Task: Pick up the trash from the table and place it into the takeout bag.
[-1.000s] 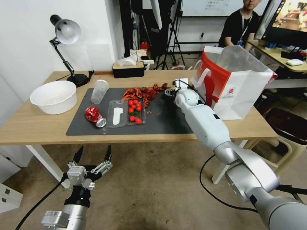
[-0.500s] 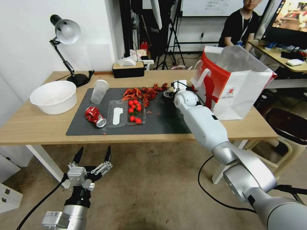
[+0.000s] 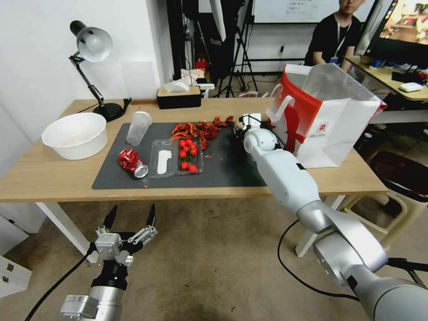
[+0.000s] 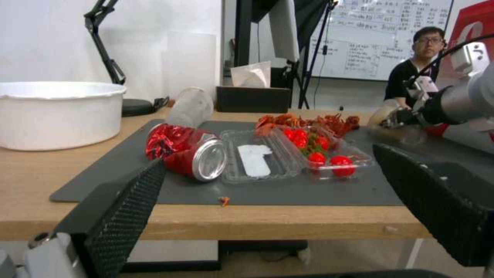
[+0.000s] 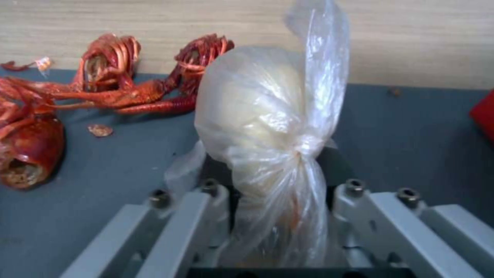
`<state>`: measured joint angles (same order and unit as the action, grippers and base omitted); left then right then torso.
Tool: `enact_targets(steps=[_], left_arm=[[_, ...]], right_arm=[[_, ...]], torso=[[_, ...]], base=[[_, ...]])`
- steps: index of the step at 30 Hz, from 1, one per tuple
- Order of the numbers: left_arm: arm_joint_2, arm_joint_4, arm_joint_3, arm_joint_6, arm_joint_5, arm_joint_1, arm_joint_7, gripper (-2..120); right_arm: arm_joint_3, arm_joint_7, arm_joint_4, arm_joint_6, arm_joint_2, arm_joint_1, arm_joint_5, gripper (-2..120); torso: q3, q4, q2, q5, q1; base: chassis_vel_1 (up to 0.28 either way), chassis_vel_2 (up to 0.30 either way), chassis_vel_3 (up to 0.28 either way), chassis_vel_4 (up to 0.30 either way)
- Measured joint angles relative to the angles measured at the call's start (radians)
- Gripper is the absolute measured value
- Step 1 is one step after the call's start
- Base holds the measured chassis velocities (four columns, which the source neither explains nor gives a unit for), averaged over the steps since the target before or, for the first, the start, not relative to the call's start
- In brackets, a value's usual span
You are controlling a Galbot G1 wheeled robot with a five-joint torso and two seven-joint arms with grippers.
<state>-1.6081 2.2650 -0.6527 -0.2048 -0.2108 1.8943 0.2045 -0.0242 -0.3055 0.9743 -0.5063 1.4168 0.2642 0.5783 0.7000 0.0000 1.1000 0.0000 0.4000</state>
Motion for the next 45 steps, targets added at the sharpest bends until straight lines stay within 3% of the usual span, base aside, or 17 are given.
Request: enact_targets(steps=[5,16,23,25,26,29,30,33,39,45], left_arm=[[0.0,0.009,-0.001,0.001,0.003,-0.002,0.0,100],[0.0,0.019,-0.003,0.002,0.003,0.003,0.0,100],[0.0,0.03,-0.005,0.0,0.002,0.008,0.0,100],[0.0,0.032,-0.006,0.0,0.001,0.007,-0.001,100],[0.0,0.032,-0.006,0.0,0.001,0.007,-0.001,100],[0.0,0.039,-0.003,0.0,0.011,0.003,0.0,100],[0.0,0.039,-0.003,0.0,0.011,0.003,0.0,100],[0.0,0.054,-0.007,0.008,0.012,-0.001,0.0,100],[0.0,0.058,-0.015,0.012,0.0,-0.002,0.0,100],[0.0,0.05,-0.01,0.005,0.0,0.007,0.007,100]], right_arm=[[-0.015,-0.028,0.083,-0.003,-0.037,0.027,0.007,8],[-0.031,-0.055,0.201,-0.008,-0.085,0.074,0.017,7],[-0.057,-0.073,0.385,-0.018,-0.171,0.159,0.033,7],[-0.061,-0.09,0.522,-0.028,-0.224,0.218,0.047,7],[-0.061,-0.09,0.522,-0.028,-0.224,0.218,0.047,7],[-0.029,-0.132,0.794,-0.048,-0.326,0.334,0.118,7],[-0.029,-0.132,0.794,-0.048,-0.326,0.334,0.118,7],[0.029,-0.121,0.966,-0.044,-0.397,0.423,0.143,7],[0.161,-0.037,1.077,0.071,-0.454,0.466,0.095,7],[0.22,-0.11,1.091,0.11,-0.473,0.365,0.091,7]], torso=[[0.0,-0.0001,0.0,0.0,0.0],[0.0,0.0001,0.0,0.0001,0.0],[0.0,-0.0003,0.0,0.0,0.0],[0.0,-0.0003,0.0,0.0001,0.0],[0.0,-0.0003,0.0,0.0001,0.0],[0.0,-0.0002,0.0,0.0002,0.0],[0.0,-0.0002,0.0,0.0002,0.0],[0.0,-0.0001,0.0,0.0001,0.0],[0.0,-0.0002,0.0,0.0002,0.0],[0.0,0.0001,0.0,-0.0001,0.0]], base=[[0.0,0.0,0.0,0.0],[0.0,0.0,0.0,0.0],[0.0,0.0,0.0,0.0],[0.0,0.0,0.0,0.0],[0.0,0.0,0.0,0.0],[0.0,0.0,0.0,0.0],[0.0,0.0,0.0,0.0],[0.0,0.0,0.0,0.0],[0.0,0.0,0.0,0.0],[0.0,0.0,0.0,0.0]])
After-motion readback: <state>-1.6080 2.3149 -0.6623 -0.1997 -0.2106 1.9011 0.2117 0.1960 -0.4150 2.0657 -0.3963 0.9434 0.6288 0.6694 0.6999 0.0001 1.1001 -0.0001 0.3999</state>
